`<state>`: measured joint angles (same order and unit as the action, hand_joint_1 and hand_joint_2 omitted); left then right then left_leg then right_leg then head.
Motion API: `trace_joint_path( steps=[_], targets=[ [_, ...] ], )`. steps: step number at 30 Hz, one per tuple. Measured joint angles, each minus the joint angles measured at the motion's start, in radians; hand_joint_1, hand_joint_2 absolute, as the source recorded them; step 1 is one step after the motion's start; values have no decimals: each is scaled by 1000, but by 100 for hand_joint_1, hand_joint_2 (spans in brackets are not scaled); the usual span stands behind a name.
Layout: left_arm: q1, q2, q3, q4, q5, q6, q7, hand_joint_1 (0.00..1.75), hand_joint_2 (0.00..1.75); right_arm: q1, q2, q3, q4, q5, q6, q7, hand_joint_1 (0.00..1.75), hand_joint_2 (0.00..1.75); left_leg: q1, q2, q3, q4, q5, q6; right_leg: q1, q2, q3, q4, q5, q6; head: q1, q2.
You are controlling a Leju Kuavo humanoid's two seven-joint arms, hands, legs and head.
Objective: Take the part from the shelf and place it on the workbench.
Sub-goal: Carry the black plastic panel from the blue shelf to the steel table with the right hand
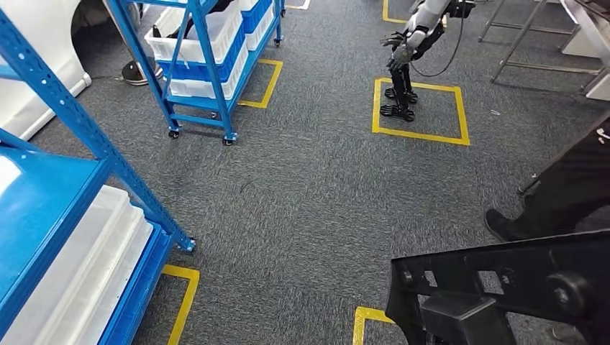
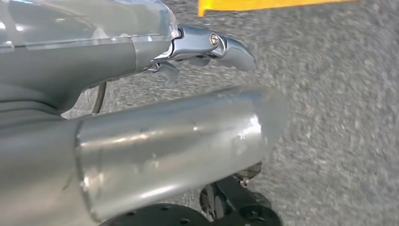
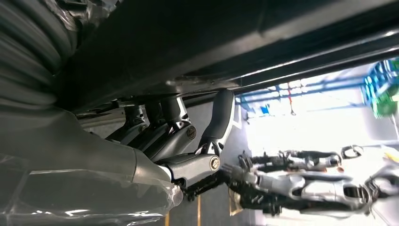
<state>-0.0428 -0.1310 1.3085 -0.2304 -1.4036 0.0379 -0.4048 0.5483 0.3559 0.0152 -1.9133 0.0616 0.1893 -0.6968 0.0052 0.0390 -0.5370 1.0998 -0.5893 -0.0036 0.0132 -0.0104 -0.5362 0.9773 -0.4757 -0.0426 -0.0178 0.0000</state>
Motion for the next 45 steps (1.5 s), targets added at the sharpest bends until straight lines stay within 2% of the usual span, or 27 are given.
trace_joint_path(
  steps=[2,3,4,5,7,9,11,13,15,16,18,19,20,22,24,25,27,29,31,33,35,37,38,40,42,43,45],
  targets=[
    [5,0,0,0,-1,1,0,0,0,-1,0,0,1,-1,0,0,175,175,2,-26,-63,123,-49,-5,-1,25,-1,1,1,-2,0,0],
    [8,0,0,0,-1,1,0,0,0,-1,0,0,1,-2,0,0,175,175,3,-28,-82,157,-50,-8,-2,40,-2,4,0,-1,0,0],
    [10,1,0,0,-2,1,0,0,0,-1,0,0,2,-2,0,0,175,175,5,-31,-85,155,-32,-11,-3,57,-3,10,-1,1,0,0],
    [11,2,0,0,-2,1,1,0,0,0,0,0,2,-2,0,0,175,175,9,-38,-71,117,3,-15,-6,73,-4,17,-5,5,0,0],
    [11,3,0,0,-5,1,1,0,0,-1,0,1,2,-2,0,0,175,175,17,-85,-26,3,60,-20,-11,100,-14,43,-16,18,0,0],
    [11,3,0,0,-8,1,2,0,0,0,0,1,2,-4,0,0,175,175,20,-121,-5,-52,70,-12,-14,125,-30,64,-24,31,0,0],
    [9,2,0,0,-9,2,2,0,0,3,0,0,2,-5,-1,0,175,175,16,-105,-5,-54,67,5,-16,147,-43,69,-21,41,1,0],
    [8,2,0,0,-9,3,2,0,0,6,0,0,1,-6,-3,0,175,175,16,-79,-3,-59,72,17,-15,115,-57,92,-34,49,2,0],
    [9,3,0,0,-9,3,2,0,0,4,0,0,0,-6,-5,0,175,175,14,-52,-4,-62,73,27,-14,49,-100,182,-85,56,3,0],
    [11,3,0,0,-9,2,2,0,0,4,0,0,0,-6,-5,0,175,175,11,-37,-4,-63,72,30,-15,30,-131,245,-116,59,3,0],
    [13,4,0,0,-9,0,2,0,0,4,0,0,0,-6,-5,0,175,175,6,-8,-4,-63,69,33,-17,18,-176,335,-144,60,3,0],
    [12,4,0,0,-9,0,2,0,0,5,0,0,0,-6,-5,0,175,175,4,6,-3,-63,68,34,-17,15,-174,332,-131,57,3,0],
    [11,4,0,0,-9,0,2,0,0,6,0,-1,0,-6,-5,0,175,175,2,19,0,-63,65,34,-14,11,-153,293,-103,52,3,0],
    [8,1,0,0,-9,-2,2,0,0,6,0,-1,0,-6,-5,0,175,175,0,42,8,-64,60,34,1,-27,-80,156,-44,32,3,0],
    [7,-3,0,0,-9,-3,2,0,0,5,0,0,-2,-4,-4,0,175,175,-1,62,14,-67,56,28,19,-65,-37,72,-25,13,3,0],
    [5,-4,0,0,-9,-4,2,0,0,5,0,0,-4,-3,-4,0,175,175,0,73,17,-69,55,25,24,-69,-34,62,-29,6,3,0],
    [2,-4,0,0,-9,-5,2,0,0,8,0,-1,-5,2,-4,0,175,175,0,85,26,-73,52,18,22,-44,-28,45,-19,-1,3,0],
    [1,-3,0,0,-9,-7,1,0,0,8,0,0,-6,4,-4,0,175,175,0,43,18,-39,28,11,10,-21,-13,19,-6,-5,3,0],
    [4,-2,0,0,-9,-10,1,0,0,5,0,0,-6,5,-2,0,175,175,4,-14,-31,66,-26,3,3,2,-6,8,0,-7,2,0],
    [8,0,0,0,-10,-12,1,0,0,3,0,0,-5,6,0,0,175,175,10,-30,-88,171,-59,-7,1,31,-7,14,-2,-6,2,0],
    [10,2,0,0,-10,-12,2,0,0,4,0,0,-5,7,1,1,175,175,17,-32,-91,156,-20,-17,-5,63,-7,26,-9,2,2,0],
    [11,4,0,0,-11,-14,2,0,0,4,0,0,-4,8,1,1,175,175,26,-65,-47,46,44,-31,-14,91,-13,50,-23,18,1,0],
    [11,4,0,0,-11,-15,2,0,0,3,0,0,-4,8,1,1,175,175,30,-87,-29,2,59,-31,-17,104,-20,65,-31,27,1,0],
    [10,4,0,0,-13,-18,2,0,0,3,0,0,-5,11,1,0,175,175,28,-114,-18,-27,53,-19,-18,125,-35,85,-40,41,1,0],
    [8,4,0,0,-14,-18,2,0,0,5,0,-1,-5,15,1,0,175,175,25,-92,-16,-30,55,0,-21,137,-43,88,-38,48,2,0],
    [7,4,0,0,-15,-18,2,0,0,6,0,-1,-5,17,0,0,175,175,25,-81,-14,-33,57,6,-21,121,-47,96,-43,52,2,0],
    [9,5,0,0,-15,-18,2,0,0,4,0,-1,-5,20,0,0,175,175,25,-56,-11,-39,61,17,-20,62,-79,162,-79,58,3,0]
  ],
)
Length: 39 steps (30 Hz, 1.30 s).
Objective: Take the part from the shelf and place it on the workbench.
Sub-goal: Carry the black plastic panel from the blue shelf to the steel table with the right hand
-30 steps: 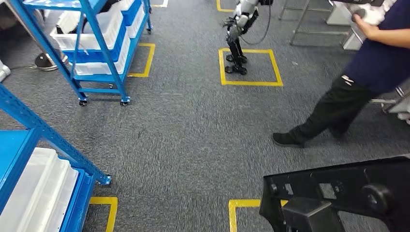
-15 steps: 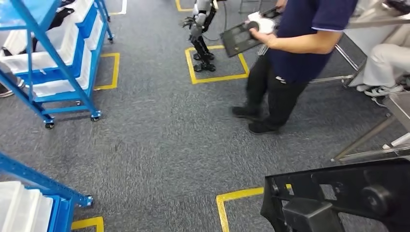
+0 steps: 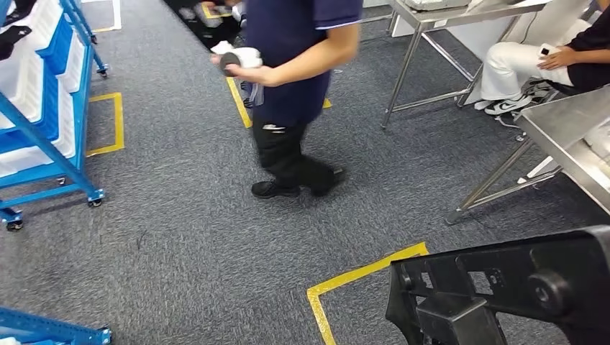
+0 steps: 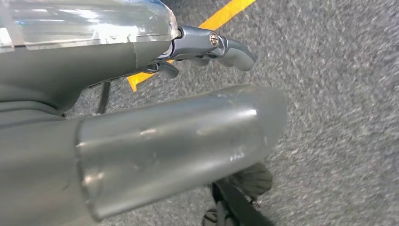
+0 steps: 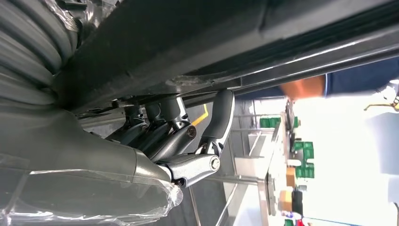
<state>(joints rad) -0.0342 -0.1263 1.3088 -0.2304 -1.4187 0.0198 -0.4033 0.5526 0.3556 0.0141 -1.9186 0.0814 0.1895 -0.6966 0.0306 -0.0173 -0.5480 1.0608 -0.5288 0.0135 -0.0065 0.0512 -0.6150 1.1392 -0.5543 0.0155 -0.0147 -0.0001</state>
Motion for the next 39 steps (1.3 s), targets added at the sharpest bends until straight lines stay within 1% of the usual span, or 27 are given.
trace_joint_path(
  steps=[1,2,3,4,5,6,8,10,12,17,19,20,21,22,23,24,25,26,28,30,31,33,35,36,37,38,39],
  targets=[
    [1,1,0,0,0,0,0,0,0,-1,0,0,0,1,0,0,175,175,-2,13,1,-1,0,3,1,-29,-30,57,-29,3,1,0],
    [3,1,0,0,0,0,0,0,0,-2,0,0,0,1,0,0,175,175,-5,27,1,-2,-2,6,0,-41,-63,119,-55,5,1,0],
    [4,1,0,0,-1,0,0,0,0,-2,0,0,0,1,0,0,175,175,-7,41,1,-2,-4,7,-1,-45,-91,168,-70,5,1,0],
    [4,1,0,0,-1,0,0,0,0,-2,0,0,0,1,0,0,175,175,-9,54,3,-2,-6,8,0,-47,-104,187,-66,3,1,0],
    [4,2,0,0,-1,0,0,0,0,-1,0,0,0,1,0,0,175,175,-11,67,6,-2,-9,9,1,-49,-99,171,-43,-1,1,0],
    [2,1,0,0,-1,0,0,0,0,-1,0,0,0,1,0,0,175,175,-13,79,11,-2,-13,8,5,-55,-75,119,-7,-9,1,0],
    [1,-1,0,0,-1,0,0,0,0,-1,0,0,0,2,0,1,175,175,-16,101,21,-5,-21,6,22,-99,-12,-10,50,-31,1,0],
    [0,-3,0,0,-1,0,0,0,0,-3,0,0,-1,2,0,1,175,175,-18,121,30,-11,-26,1,38,-133,17,-72,59,-48,2,0],
    [-2,-4,0,0,0,0,0,0,0,-2,0,0,-1,3,0,1,175,175,-18,135,35,-16,-27,-3,42,-128,18,-78,56,-52,3,0],
    [-3,-4,0,0,0,-1,0,0,0,-1,0,0,-1,3,0,2,175,175,-18,141,38,-19,-28,-5,43,-121,17,-78,56,-54,3,0],
    [-5,-4,0,0,0,-1,0,0,0,2,0,0,-1,4,0,3,175,175,-18,143,46,-23,-30,-8,38,-108,25,-90,60,-56,3,0],
    [-6,-4,0,0,0,-1,0,0,0,4,0,-1,-2,4,0,3,175,175,-18,132,52,-20,-34,-12,33,-98,33,-102,65,-56,2,0],
    [-7,-3,0,0,0,-1,0,0,0,4,0,0,-2,4,0,3,175,175,-18,104,45,3,-49,-15,28,-86,42,-115,71,-59,2,0],
    [-6,-3,0,0,0,-2,0,0,0,4,0,0,-2,5,0,3,175,175,-17,72,8,72,-71,-22,22,-60,52,-126,74,-60,2,0],
    [-3,-2,1,0,0,-1,1,0,0,3,0,0,-2,5,0,3,175,175,-15,45,-26,119,-73,-27,19,-33,56,-125,72,-60,1,0],
    [-1,0,1,0,1,-1,1,0,0,2,0,0,-2,5,0,3,175,175,-12,23,-51,142,-61,-33,16,-4,58,-120,67,-58,1,0],
    [2,1,1,0,1,-1,1,0,0,2,0,0,-2,5,0,3,175,175,-8,5,-61,132,-33,-39,12,23,58,-109,59,-53,1,0],
    [2,2,1,0,1,-1,1,0,0,1,0,0,-2,5,0,3,175,175,-6,-18,-40,72,-3,-42,10,37,55,-96,51,-45,1,0],
    [2,3,2,0,0,-2,2,0,0,1,0,1,-2,6,0,4,175,175,-5,-54,-17,15,7,-32,9,60,43,-78,41,-33,1,0],
    [0,3,2,0,1,-2,2,0,0,3,0,0,-2,6,0,4,175,175,-7,-46,-12,7,2,-13,7,82,36,-77,42,-22,2,0],
    [-1,2,2,0,1,-2,3,0,0,4,0,0,-2,6,0,4,175,175,-6,-34,-9,1,4,-6,6,81,35,-76,42,-18,2,0],
    [-1,1,2,0,0,-2,3,0,0,5,0,0,-3,6,-1,3,175,175,-2,-10,-2,-10,8,6,8,36,15,-36,20,-7,4,0],
    [1,2,3,0,0,-2,3,0,0,2,0,-1,-3,6,-2,3,175,175,-3,16,3,-15,7,12,6,-26,-43,72,-32,3,7,0],
    [2,2,3,0,-1,-2,3,0,0,1,0,-1,-2,6,-3,4,175,175,-5,30,4,-15,4,12,3,-39,-77,132,-53,7,7,0],
    [3,2,4,0,-1,-2,3,0,0,1,0,-1,-2,6,-4,4,175,175,-5,44,7,-15,1,13,1,-45,-102,172,-59,9,7,0],
    [3,3,4,0,-1,-2,3,0,0,1,0,-1,-2,6,-5,4,175,175,-6,57,10,-15,-3,12,0,-48,-110,178,-45,9,7,0],
    [3,3,4,0,-1,-2,3,0,0,2,0,-1,-2,6,-5,5,175,175,-6,70,16,-15,-7,12,0,-52,-98,146,-15,7,7,0]
  ],
)
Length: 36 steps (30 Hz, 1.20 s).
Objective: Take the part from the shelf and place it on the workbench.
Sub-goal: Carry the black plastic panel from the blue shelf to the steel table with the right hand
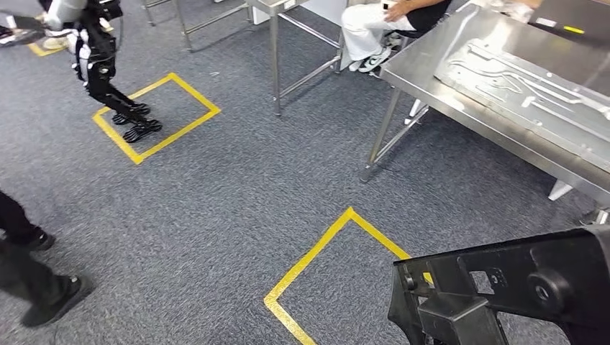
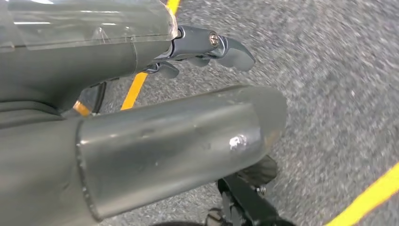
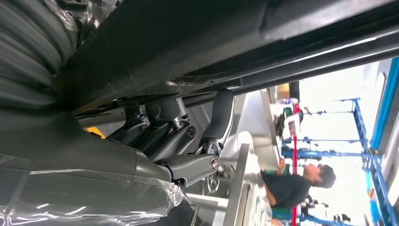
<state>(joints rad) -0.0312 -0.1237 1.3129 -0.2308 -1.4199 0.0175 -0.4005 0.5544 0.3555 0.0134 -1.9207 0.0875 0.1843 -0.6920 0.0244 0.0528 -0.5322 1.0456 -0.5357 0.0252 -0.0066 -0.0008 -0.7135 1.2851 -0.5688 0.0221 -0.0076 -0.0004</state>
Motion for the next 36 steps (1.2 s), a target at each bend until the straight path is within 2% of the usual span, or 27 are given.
trace_joint_path(
  steps=[1,3,5,6,7,8,9,11,13,14,15,16,18,19,20,22,23,25,26,27,28,29,30,31,33,34,36],
  targets=[
    [-1,0,0,0,0,0,0,0,0,0,0,0,0,0,0,0,175,175,0,11,7,-1,-5,-1,2,-11,29,-62,40,-6,0,0],
    [-2,-1,0,0,0,0,0,0,0,-1,0,0,0,1,0,0,175,175,-2,31,20,-6,-13,-6,15,-60,89,-184,87,-22,0,0],
    [-3,-3,0,0,0,0,0,0,0,-2,0,0,-1,1,0,0,175,175,-6,52,31,-14,-19,-15,28,-85,111,-230,89,-36,0,0],
    [-5,-3,0,0,0,-1,0,0,0,-1,0,0,-1,1,0,0,175,175,-8,64,39,-19,-21,-20,31,-74,112,-236,89,-39,0,0],
    [-7,-3,0,0,0,-1,0,0,0,0,0,0,-1,1,0,0,175,175,-7,73,48,-23,-25,-25,26,-59,117,-244,91,-43,-1,0],
    [-8,-2,0,0,0,-1,0,0,0,2,0,0,-1,2,0,0,175,175,-7,64,55,-20,-31,-29,21,-46,125,-254,94,-46,-1,0],
    [-10,-2,0,0,-1,-1,-1,0,0,2,1,0,-1,2,0,0,175,175,-7,43,52,1,-46,-32,16,-34,134,-265,98,-50,-2,0],
    [-8,-2,1,0,-1,-1,-2,0,0,0,1,0,-1,2,-1,0,175,175,-4,-18,5,102,-96,-35,13,-11,146,-275,100,-58,-3,0],
    [-4,-1,1,0,-1,-1,-2,0,0,-2,1,0,0,2,0,0,175,175,-3,-42,-65,218,-133,-39,13,19,148,-272,96,-64,-4,0],
    [-1,-1,1,0,-1,-2,-1,0,0,-1,1,0,0,2,0,0,175,175,-3,-44,-86,239,-124,-41,14,36,150,-269,93,-64,-4,0],
    [0,-1,1,0,-1,-1,-1,0,0,-1,1,0,0,2,-1,0,175,175,-3,-46,-91,224,-96,-43,13,52,151,-264,89,-62,-4,0],
    [1,0,1,0,-1,-1,-1,0,0,-1,1,0,0,2,-1,0,175,175,-2,-52,-80,176,-52,-43,12,67,153,-258,84,-59,-4,0],
    [1,1,1,0,-1,-1,-1,0,0,-1,1,0,0,2,-1,0,175,175,0,-95,-45,65,10,-39,10,92,150,-239,71,-49,-3,0],
    [0,2,1,0,-1,-1,-1,0,0,-1,1,0,0,2,-2,0,175,175,1,-115,-34,30,20,-35,9,102,146,-232,66,-43,-3,0],
    [0,2,1,0,-1,-1,-1,0,0,-1,1,0,0,2,-2,0,175,175,0,-129,-30,18,16,-30,8,112,142,-228,63,-36,-3,0],
    [-2,1,1,0,-1,-1,-1,0,0,1,1,1,0,2,-3,0,175,175,-2,-116,-25,10,16,-19,6,132,137,-230,64,-24,-3,0],
    [-3,0,1,0,-1,-1,-1,0,0,3,1,1,0,2,-3,0,175,175,0,-105,-20,4,18,-12,6,126,136,-227,62,-18,-3,0],
    [-3,-1,1,0,-1,-2,-2,0,0,2,0,1,-1,2,-3,0,175,175,6,-79,-11,-10,23,-1,7,77,112,-176,33,-8,0,0],
    [-2,-1,1,0,-1,-2,-2,0,0,2,0,1,-1,2,-3,0,175,175,5,-66,-7,-12,23,2,6,43,85,-123,5,-2,1,0],
    [0,-1,1,0,-1,-2,-2,0,0,1,0,1,-1,2,-3,0,175,175,4,-51,-5,-14,21,3,3,22,50,-60,-22,4,2,0],
    [1,-1,1,0,-1,-2,-2,0,0,0,0,1,0,2,-3,0,175,175,4,-37,-2,-14,18,3,-1,11,16,-5,-39,8,2,0],
    [2,-1,2,0,-1,-2,-2,0,0,0,0,0,0,2,-3,0,175,175,4,-23,1,-14,14,2,-5,6,-4,24,-37,11,2,0],
    [2,-1,2,0,-1,-2,-2,0,0,1,0,0,0,2,-3,0,175,175,5,-9,7,-14,9,1,-7,2,-6,16,-16,13,2,0],
    [2,-1,2,0,-2,-2,-2,0,0,1,0,0,0,3,-4,0,175,175,5,4,14,-14,3,-1,-9,-5,13,-30,20,13,2,0],
    [0,-1,1,0,-2,-3,-2,0,0,1,0,0,0,3,-4,0,175,175,4,25,28,-15,-9,-9,-5,-37,73,-161,87,6,2,0],
    [-1,-1,1,0,-2,-3,-2,0,0,1,0,0,0,4,-4,0,175,175,3,32,34,-16,-14,-14,-1,-50,94,-206,102,0,2,0],
    [-5,-1,1,0,-2,-4,-2,0,0,0,0,0,0,4,-4,0,175,175,-1,48,45,-23,-21,-27,7,-54,104,-231,100,-12,2,0]
  ],
)
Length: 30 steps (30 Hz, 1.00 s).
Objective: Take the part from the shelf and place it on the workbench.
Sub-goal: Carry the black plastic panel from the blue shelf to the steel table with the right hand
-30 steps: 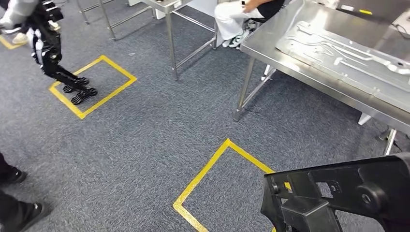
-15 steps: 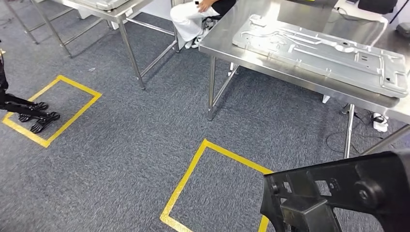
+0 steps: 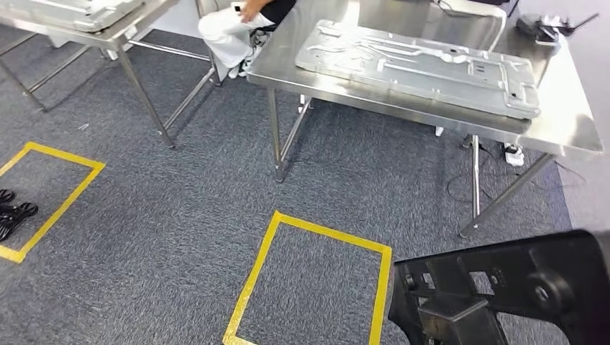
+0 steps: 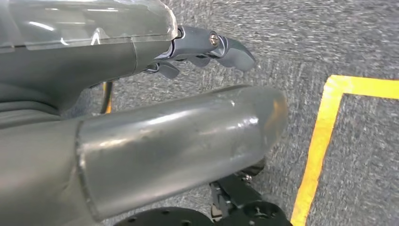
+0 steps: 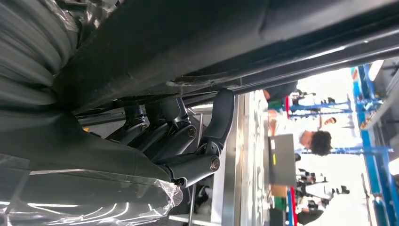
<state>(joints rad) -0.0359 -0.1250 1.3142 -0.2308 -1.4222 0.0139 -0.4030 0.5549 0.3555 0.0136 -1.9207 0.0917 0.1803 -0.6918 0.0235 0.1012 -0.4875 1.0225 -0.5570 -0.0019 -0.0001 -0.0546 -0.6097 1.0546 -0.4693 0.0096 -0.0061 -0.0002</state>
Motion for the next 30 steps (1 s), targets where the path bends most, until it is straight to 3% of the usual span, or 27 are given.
trace_joint_path(
  steps=[2,4,6,7,8,9,11,13,16,18,19,20,23,24,25,27,28,30],
  targets=[
    [-5,0,0,0,0,0,0,0,0,2,0,0,-1,1,0,0,175,175,1,11,18,-9,-5,-12,-1,23,6,-12,2,-12,0,0],
    [-7,1,0,0,-1,-1,0,0,0,2,1,0,-1,0,-1,0,175,175,4,-24,14,27,-33,-18,-7,41,24,-32,7,-27,-2,0],
    [-5,2,0,0,-1,-2,0,0,0,-2,1,2,0,-1,-11,4,175,175,4,-77,-47,147,-91,-20,-8,54,34,-41,7,-41,-4,0],
    [-4,2,0,0,-2,-2,0,0,0,-3,1,2,0,-1,-19,8,175,175,4,-89,-87,215,-116,-21,-6,62,36,-40,4,-45,-5,0],
    [-2,2,0,0,-2,-3,0,0,0,-3,1,3,0,0,-28,13,175,175,4,-94,-119,260,-123,-22,-3,71,37,-38,1,-47,-5,0],
    [0,2,0,0,-2,-3,1,0,0,-3,1,3,1,3,-37,17,175,175,4,-95,-136,271,-108,-22,-1,79,40,-35,-3,-48,-5,0],
    [2,3,0,0,-2,-3,1,0,0,-3,1,3,1,8,-48,20,175,175,4,-97,-117,180,-23,-17,0,91,47,-25,-15,-44,-5,0],
    [0,5,0,0,-2,-3,1,0,0,-4,1,4,2,16,-67,23,175,175,0,-104,-79,65,36,-7,3,98,51,-14,-29,-35,-5,0],
    [-1,6,0,0,-5,-3,1,0,0,-4,1,9,2,45,-120,32,175,175,-5,-107,-66,18,37,12,5,102,49,-1,-32,-15,-4,0],
    [0,5,0,0,-8,-3,1,0,0,-3,0,17,2,79,-178,41,175,175,-1,-104,-52,7,36,26,3,93,49,18,-32,-3,-4,0],
    [0,5,0,0,-10,-3,1,0,0,-4,-1,24,2,99,-217,47,175,175,1,-102,-43,4,36,31,2,86,38,41,-46,2,-4,0],
    [0,4,1,0,-12,-2,1,0,0,-6,-3,32,2,122,-261,54,175,175,3,-101,-36,2,35,34,-1,77,18,81,-70,7,-4,0],
    [1,4,2,0,-16,3,5,0,0,-8,-16,61,2,181,-395,79,175,175,6,-95,-23,2,23,33,-14,65,-83,239,-136,23,-4,0],
    [2,4,3,0,-17,4,7,0,0,-8,-24,72,2,194,-436,89,175,175,8,-94,-16,3,16,30,-18,63,-104,257,-133,28,-4,0],
    [3,4,4,0,-18,4,8,0,0,-9,-33,86,2,203,-471,98,175,175,11,-93,-6,3,8,26,-22,60,-106,239,-112,32,-4,0],
    [3,4,5,0,-21,5,11,0,0,-12,-50,112,2,216,-526,115,175,175,18,-91,18,2,-11,15,-29,52,-70,123,-32,40,-4,0],
    [2,4,7,0,-21,6,12,0,0,-15,-60,126,2,221,-548,123,175,175,21,-90,29,1,-20,8,-28,46,-53,68,-4,40,-3,0],
    [-1,5,10,0,-22,6,15,0,0,-23,-78,151,4,232,-588,137,175,175,20,-87,47,-6,-33,-9,-22,38,-39,18,15,27,-2,0]
  ],
)
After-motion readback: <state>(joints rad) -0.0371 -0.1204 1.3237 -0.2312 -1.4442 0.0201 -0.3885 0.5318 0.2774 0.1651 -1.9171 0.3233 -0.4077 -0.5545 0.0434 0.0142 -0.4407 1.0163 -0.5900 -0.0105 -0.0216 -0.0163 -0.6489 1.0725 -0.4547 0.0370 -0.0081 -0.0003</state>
